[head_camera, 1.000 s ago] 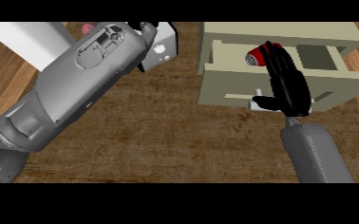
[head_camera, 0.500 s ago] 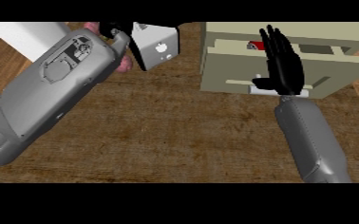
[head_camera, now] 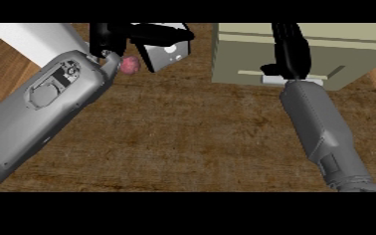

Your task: Pick up the can, place it into the drawer and close the drawer

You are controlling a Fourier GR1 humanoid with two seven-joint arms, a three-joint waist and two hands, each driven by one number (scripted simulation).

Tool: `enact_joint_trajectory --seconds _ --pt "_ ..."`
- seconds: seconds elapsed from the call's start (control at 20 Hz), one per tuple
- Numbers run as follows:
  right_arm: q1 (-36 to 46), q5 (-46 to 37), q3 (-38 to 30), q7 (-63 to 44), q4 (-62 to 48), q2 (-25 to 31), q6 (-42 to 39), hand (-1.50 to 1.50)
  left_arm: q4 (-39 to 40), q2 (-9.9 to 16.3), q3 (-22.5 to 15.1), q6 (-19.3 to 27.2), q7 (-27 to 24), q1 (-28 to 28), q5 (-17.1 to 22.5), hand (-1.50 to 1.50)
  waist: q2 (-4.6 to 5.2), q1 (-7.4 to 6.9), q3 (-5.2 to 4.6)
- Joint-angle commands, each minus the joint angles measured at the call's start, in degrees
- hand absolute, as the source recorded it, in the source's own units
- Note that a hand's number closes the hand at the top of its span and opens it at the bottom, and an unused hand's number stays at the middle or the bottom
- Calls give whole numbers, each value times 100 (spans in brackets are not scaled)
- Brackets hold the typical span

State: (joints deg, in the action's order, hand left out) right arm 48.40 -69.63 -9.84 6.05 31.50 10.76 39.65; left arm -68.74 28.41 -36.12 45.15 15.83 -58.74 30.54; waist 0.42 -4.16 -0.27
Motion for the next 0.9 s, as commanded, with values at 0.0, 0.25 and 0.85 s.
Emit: enact_joint_trajectory --seconds 0.0,0.25,0.85 --pt "607 18 -160 104 -825 -15 254 -150 -217 60 78 -32 -54 322 -73 -150 83 -24 40" --pt "1093 -134 -205 -214 -1267 -15 390 -150 -564 -31 -50 74 -111 606 -220 -150 103 -127 40" --pt "1691 129 -503 133 -1827 18 209 -150 -855 207 151 -169 -282 1146 -335 -150 131 -106 43"
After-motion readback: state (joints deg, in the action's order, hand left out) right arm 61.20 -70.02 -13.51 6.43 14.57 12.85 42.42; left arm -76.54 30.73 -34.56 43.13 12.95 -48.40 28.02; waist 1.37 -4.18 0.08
